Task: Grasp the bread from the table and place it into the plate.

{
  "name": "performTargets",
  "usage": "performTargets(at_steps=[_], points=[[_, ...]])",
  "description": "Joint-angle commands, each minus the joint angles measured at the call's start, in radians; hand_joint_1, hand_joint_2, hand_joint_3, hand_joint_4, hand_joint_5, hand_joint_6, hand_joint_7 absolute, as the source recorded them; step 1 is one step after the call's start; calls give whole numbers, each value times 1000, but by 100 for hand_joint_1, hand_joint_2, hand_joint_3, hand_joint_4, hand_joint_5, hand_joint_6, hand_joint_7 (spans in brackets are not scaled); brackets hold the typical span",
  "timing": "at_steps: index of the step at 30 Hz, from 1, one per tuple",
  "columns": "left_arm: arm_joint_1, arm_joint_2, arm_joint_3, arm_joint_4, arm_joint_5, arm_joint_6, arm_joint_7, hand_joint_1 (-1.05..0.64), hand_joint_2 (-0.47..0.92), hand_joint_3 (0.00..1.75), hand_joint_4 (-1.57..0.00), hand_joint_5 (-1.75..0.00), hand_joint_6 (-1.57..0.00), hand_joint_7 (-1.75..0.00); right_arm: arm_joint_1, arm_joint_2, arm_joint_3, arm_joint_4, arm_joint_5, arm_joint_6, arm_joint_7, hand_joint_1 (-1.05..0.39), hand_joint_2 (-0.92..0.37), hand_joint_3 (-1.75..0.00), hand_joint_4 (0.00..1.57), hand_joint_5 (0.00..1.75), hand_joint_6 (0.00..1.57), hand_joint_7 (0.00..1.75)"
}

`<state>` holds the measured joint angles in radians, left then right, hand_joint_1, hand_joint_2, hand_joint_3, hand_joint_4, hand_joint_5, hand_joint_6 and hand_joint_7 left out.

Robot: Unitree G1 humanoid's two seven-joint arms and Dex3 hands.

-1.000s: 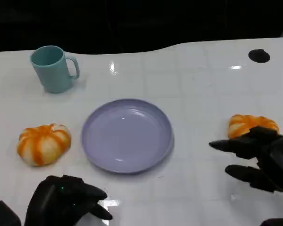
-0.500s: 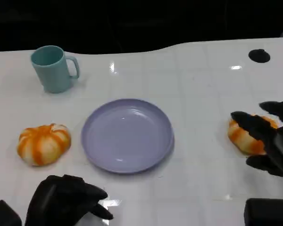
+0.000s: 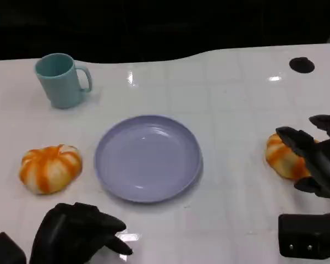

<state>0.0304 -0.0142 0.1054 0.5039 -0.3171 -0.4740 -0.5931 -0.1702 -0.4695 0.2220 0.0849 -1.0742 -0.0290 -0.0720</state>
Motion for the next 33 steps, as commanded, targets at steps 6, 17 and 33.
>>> performTargets(at_steps=[6, 17, 33], points=[[4, 14, 4, 2, 2, 1, 3, -105, 78, 0, -157, -35, -157, -14, -115, 12, 88, 163, 22, 42, -5, -51, -80, 0, 14, 42, 41, 1], [9, 13, 4, -4, 3, -5, 6, -105, 78, 0, -157, -36, -157, -14, -235, 60, 179, 390, 30, 124, -35, -49, -81, 0, 24, 22, 38, 0], [13, 14, 5, -11, 5, -2, 10, -105, 78, 0, -157, -36, -157, -15, -356, 69, 209, 699, 176, -6, -257, -22, -88, 0, 106, 54, 95, 7]])
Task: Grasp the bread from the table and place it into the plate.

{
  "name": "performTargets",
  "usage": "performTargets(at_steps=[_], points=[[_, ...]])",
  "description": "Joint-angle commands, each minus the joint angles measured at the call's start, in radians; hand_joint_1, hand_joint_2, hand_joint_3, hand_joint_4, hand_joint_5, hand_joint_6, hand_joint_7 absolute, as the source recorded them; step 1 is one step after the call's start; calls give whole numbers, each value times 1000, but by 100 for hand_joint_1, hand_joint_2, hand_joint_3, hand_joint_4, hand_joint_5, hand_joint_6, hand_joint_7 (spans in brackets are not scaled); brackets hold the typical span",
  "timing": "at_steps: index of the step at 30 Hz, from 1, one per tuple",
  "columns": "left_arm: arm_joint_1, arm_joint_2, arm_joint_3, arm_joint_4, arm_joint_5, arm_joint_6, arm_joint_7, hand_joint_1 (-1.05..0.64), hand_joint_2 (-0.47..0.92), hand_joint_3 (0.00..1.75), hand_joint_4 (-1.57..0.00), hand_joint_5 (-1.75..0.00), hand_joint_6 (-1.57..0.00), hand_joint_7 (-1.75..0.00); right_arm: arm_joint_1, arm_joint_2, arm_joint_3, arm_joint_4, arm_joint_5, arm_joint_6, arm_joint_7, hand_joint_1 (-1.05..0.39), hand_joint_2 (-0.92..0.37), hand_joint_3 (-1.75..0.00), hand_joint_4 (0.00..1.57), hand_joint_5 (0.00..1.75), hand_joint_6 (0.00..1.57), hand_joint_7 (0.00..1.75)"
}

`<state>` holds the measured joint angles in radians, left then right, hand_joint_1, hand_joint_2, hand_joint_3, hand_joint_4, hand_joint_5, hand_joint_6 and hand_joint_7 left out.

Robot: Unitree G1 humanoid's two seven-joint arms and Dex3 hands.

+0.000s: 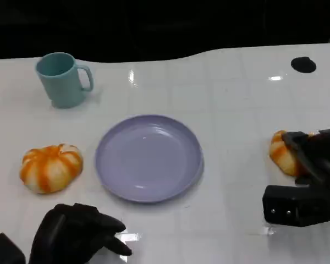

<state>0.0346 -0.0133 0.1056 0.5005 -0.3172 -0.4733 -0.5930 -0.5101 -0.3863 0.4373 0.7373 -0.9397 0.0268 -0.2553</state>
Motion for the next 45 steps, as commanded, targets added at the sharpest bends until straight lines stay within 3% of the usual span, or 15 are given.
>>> performTargets(at_steps=[1, 3, 6, 8, 11, 16, 19, 21, 24, 26, 27, 28, 30, 39, 45], points=[[9, 13, 5, -8, 5, -2, 10, -105, 78, 0, -157, -36, -157, -15, -18, -15, -7, 54, 51, -79, -91, -20, -87, 0, 101, 76, 103, 5], [9, 13, 4, -10, 5, 0, 10, -105, 78, 0, -157, -36, -157, -15, -21, -21, -4, 75, 66, -127, -136, -14, -80, 0, 98, 118, 121, 5], [10, 13, 4, -11, 4, 2, 10, -105, 78, 0, -157, -36, -157, -15, -28, -29, 5, 102, 71, -179, -188, -9, -79, 0, 92, 162, 137, 6], [10, 12, 4, -11, 4, 0, 11, -105, 78, 0, -157, -36, -157, -15, -28, -32, 9, 112, 69, -198, -220, -9, -80, -1, 91, 171, 142, 7], [11, 12, 4, -11, 6, -2, 13, -105, 78, 0, -157, -36, -157, -15, -27, -33, 8, 123, 80, -232, -263, -3, -80, 0, 88, 174, 105, 101], [13, 12, 3, -15, 9, -2, 15, -105, 78, 0, -157, -36, -157, -15, -20, -32, -5, 120, 97, -281, -329, -1, -82, -1, 88, 175, 97, 110], [13, 12, 3, -16, 8, 1, 14, -105, 78, 0, -157, -36, -157, -15, -16, -29, -15, 118, 115, -347, -406, 0, -82, -1, 90, 175, 92, 133], [11, 13, 3, -11, 10, -3, 14, -105, 78, 0, -157, -36, -157, -15, -12, -23, -19, 105, 125, -382, -448, 4, -80, -1, 93, 175, 93, 135], [8, 13, 3, -8, 11, -2, 16, -105, 79, 0, -157, -36, -157, -15, 1, -11, -27, 74, 148, -411, -468, 7, -81, -3, 99, 175, 103, 122], [7, 13, 4, -4, 13, -8, 15, -105, 79, 0, -157, -36, -157, -15, 16, 0, -32, 45, 165, -447, -490, 10, -80, -6, 102, 175, 102, 129], [6, 13, 4, -2, 14, -11, 15, -105, 79, 0, -157, -36, -157, -15, 23, 2, -33, 29, 171, -458, -493, 11, -68, -31, 103, 175, 99, 138], [6, 13, 4, -2, 14, -12, 14, -105, 79, 0, -157, -36, -157, -15, 33, 5, -37, 9, 182, -471, -483, 10, -38, -89, 104, 175, 95, 146], [7, 12, 4, -6, 10, -3, 13, -105, 79, 0, -157, -36, -157, -15, 52, 12, -48, -36, 208, -483, -445, 11, -20, -127, 104, 175, 92, 153], [5, 12, 3, -4, 12, -4, 16, -105, 78, 0, -157, -36, -157, -15, 99, 56, -84, -195, 289, -533, -316, 11, -17, -141, 105, 175, 91, 153], [10, 12, 2, -16, 8, 9, 17, -105, 78, 0, -157, -36, -157, -15, 87, 106, -87, -209, 290, -536, -285, 10, -16, -146, 104, 175, 89, 158]])
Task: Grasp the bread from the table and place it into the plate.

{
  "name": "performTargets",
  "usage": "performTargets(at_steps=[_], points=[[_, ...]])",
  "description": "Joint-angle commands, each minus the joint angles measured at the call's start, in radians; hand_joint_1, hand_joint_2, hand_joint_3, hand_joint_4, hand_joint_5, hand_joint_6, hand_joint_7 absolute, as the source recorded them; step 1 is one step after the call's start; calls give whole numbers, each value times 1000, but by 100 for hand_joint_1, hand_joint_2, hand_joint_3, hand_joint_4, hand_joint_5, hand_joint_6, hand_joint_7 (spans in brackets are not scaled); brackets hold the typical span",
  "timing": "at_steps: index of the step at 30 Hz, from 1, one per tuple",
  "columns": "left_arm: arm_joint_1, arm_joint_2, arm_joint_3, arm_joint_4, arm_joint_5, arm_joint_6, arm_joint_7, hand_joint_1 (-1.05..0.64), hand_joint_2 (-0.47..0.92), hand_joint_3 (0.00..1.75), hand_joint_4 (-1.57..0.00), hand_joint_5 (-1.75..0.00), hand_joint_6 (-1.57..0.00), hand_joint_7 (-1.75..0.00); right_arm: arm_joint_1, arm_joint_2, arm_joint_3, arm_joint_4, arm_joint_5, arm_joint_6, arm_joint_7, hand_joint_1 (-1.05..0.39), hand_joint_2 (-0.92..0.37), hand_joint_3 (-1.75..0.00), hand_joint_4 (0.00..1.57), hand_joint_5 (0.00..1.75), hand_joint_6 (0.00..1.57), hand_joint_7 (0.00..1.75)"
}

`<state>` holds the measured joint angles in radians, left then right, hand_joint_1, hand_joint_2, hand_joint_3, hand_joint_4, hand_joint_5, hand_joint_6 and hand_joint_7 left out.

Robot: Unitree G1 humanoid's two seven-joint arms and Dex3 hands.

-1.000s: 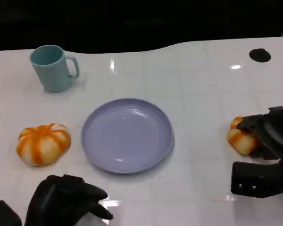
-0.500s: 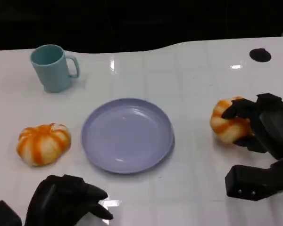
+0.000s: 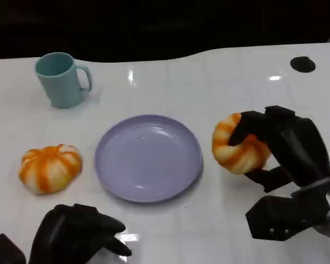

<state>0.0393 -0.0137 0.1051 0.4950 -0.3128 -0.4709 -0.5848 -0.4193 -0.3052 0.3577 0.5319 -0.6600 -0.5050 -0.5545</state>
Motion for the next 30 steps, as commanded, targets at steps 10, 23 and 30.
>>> performTargets(at_steps=[10, 23, 30], points=[[13, 6, -4, -19, 9, 4, 13, -105, 78, 0, -157, -36, -157, -15, -102, 157, 24, 127, -27, -11, -20, 4, -16, -152, 106, 175, 89, 156], [19, -3, -10, -31, 14, 8, 26, -105, 78, 0, -157, -36, -157, -16, -209, 264, 46, 319, 14, -41, 15, 2, -31, -132, 92, 175, 86, 135], [20, -3, -9, -36, 11, 17, 25, -105, 77, 0, -157, -36, -157, -17, -203, 248, 73, 277, 2, 14, 136, -16, -48, -86, 61, 80, 78, 20]])
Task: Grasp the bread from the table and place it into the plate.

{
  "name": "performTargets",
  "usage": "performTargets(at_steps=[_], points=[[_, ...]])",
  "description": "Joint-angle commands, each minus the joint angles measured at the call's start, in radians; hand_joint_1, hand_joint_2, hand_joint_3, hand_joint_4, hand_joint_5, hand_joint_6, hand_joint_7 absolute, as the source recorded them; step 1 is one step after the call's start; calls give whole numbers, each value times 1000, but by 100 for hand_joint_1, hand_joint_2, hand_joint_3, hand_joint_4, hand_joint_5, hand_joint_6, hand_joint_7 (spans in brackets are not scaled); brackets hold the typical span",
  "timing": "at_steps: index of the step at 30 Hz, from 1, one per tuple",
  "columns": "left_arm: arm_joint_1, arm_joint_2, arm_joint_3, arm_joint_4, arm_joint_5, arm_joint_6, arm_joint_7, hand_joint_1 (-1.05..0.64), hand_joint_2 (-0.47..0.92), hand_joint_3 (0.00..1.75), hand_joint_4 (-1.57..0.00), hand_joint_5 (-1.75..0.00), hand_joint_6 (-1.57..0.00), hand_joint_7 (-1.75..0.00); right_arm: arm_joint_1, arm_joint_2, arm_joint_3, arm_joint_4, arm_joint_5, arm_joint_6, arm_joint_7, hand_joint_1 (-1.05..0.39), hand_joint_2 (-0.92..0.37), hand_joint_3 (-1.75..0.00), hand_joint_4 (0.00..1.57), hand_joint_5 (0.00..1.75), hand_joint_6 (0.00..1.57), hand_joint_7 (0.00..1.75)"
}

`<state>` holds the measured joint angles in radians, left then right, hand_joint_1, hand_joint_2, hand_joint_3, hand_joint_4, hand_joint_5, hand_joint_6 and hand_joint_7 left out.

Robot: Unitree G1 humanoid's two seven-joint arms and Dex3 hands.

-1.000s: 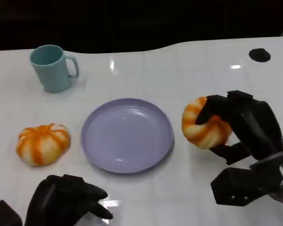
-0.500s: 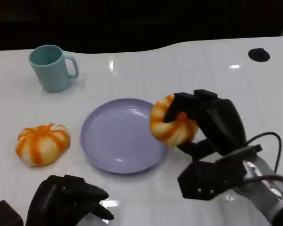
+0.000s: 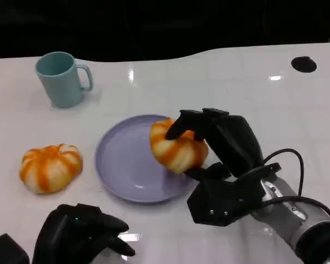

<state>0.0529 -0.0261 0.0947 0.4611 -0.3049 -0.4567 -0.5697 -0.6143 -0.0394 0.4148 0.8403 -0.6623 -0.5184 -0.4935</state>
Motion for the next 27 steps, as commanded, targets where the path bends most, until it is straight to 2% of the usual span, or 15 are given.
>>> performTargets(at_steps=[1, 2, 4, 5, 8, 12, 15, 20, 23, 27], points=[[6, 9, 2, -1, 2, 4, 9, -105, 77, 0, -157, -36, -157, -17, -4, -23, 18, -40, 11, 26, 102, -18, -47, -84, 56, 65, 75, 14], [5, 10, 2, 1, 2, 4, 9, -105, 77, 0, -157, -36, -157, -17, 1, -27, 20, -50, 19, 23, 128, -19, -47, -82, 45, 51, 68, 6], [4, 10, 2, 4, 4, 3, 10, -105, 77, 0, -157, -36, -157, -17, 10, -32, 19, -64, 27, 23, 159, -19, -50, -75, 37, 41, 61, 2], [7, 9, 1, 2, 5, 2, 11, -105, 77, 0, -157, -36, -157, -17, 19, -40, 23, -84, 25, 26, 180, -20, -51, -74, 36, 39, 60, 1], [15, 8, -1, -4, 7, -6, 10, -105, 77, 0, -157, -36, -157, -16, 51, -62, 32, -161, 20, 55, 253, -29, -79, -26, 17, 40, 45, 0], [18, 8, -1, -10, 2, 1, 9, -105, 77, 0, -157, -36, -157, -16, 87, -73, 29, -241, 33, 89, 329, -36, -89, -8, 8, 41, 38, 0], [17, 9, -1, -12, 1, 5, 10, -105, 77, 0, -157, -36, -157, -16, 103, -81, 26, -282, 35, 108, 366, -39, -92, -5, 4, 42, 36, 0], [17, 7, -4, -24, -4, 23, 12, -105, 76, 0, -157, -37, -157, -16, 159, -124, 1, -369, 81, 83, 419, -42, -92, -4, 2, 49, 36, 0], [17, 5, -5, -26, 0, 21, 16, -105, 76, 0, -157, -37, -157, -16, 212, -161, -24, -441, 122, 63, 445, -39, -92, -4, 4, 52, 37, 1], [14, 6, -5, -21, 2, 15, 16, -105, 76, 0, -157, -36, -157, -16, 291, -196, -73, -525, 189, 15, 456, -35, -92, -8, 15, 57, 42, 3]])
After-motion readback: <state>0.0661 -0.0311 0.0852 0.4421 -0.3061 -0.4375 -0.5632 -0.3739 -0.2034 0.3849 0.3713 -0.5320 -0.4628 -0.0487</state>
